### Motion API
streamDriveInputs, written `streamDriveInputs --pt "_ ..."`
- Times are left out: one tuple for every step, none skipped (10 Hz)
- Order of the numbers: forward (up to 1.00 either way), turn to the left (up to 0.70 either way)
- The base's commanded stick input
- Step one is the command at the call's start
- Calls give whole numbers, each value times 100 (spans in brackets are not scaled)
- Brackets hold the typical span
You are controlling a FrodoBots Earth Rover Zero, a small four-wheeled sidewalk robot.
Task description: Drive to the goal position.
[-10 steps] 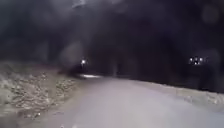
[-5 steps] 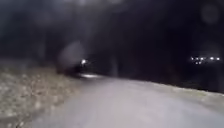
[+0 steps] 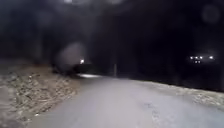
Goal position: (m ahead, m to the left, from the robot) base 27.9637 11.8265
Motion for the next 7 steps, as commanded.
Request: streamDriveInputs --pt "70 0" --pt "70 0" --pt "70 0" --pt "70 0" --pt "70 0" --pt "70 0" --pt "70 0"
